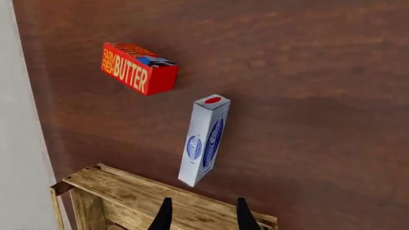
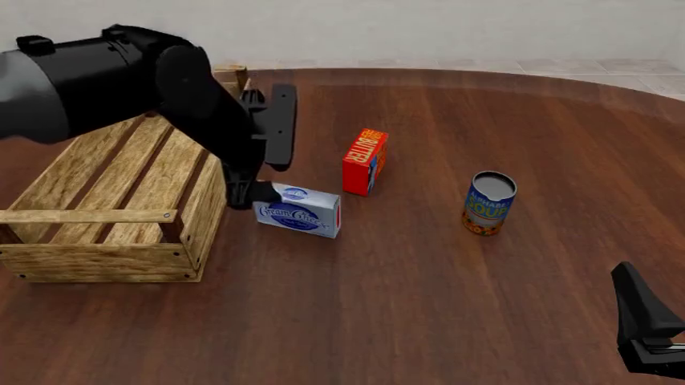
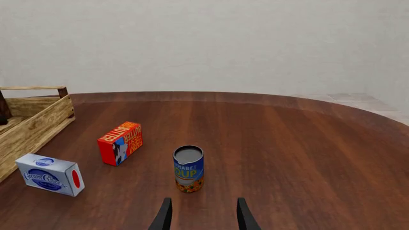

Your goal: Pick up the cream cheese and put it in the tray.

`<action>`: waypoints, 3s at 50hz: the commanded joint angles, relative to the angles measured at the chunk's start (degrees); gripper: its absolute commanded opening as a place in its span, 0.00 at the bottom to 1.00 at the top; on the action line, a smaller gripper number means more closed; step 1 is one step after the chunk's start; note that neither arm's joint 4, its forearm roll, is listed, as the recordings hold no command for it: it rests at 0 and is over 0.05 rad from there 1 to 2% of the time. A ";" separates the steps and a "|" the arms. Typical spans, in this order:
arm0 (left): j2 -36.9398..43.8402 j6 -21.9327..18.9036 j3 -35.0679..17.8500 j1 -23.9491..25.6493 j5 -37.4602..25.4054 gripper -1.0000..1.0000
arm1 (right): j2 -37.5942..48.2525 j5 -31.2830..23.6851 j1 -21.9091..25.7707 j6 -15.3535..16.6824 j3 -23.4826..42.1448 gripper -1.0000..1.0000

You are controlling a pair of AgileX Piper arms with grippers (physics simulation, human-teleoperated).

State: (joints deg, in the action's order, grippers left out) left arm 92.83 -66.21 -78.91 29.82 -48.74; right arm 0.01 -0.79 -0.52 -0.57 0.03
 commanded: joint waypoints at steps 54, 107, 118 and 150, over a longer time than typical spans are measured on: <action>8.98 -4.52 1.20 -1.89 11.70 1.00 | 0.00 0.10 -0.05 -0.09 0.03 1.00; 15.50 -6.04 -1.57 -3.69 14.70 1.00 | 0.00 -0.14 -0.30 -0.68 -0.01 1.00; 16.70 -5.87 -2.65 -3.58 14.60 1.00 | 0.00 -0.10 -0.17 -0.15 -0.02 1.00; 19.01 -5.39 -3.33 -3.53 15.41 1.00 | 0.01 0.00 0.02 0.35 -0.01 1.00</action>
State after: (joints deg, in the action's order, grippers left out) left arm 111.30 -72.03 -82.52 26.28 -33.82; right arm 0.01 -0.83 -0.52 -0.24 0.02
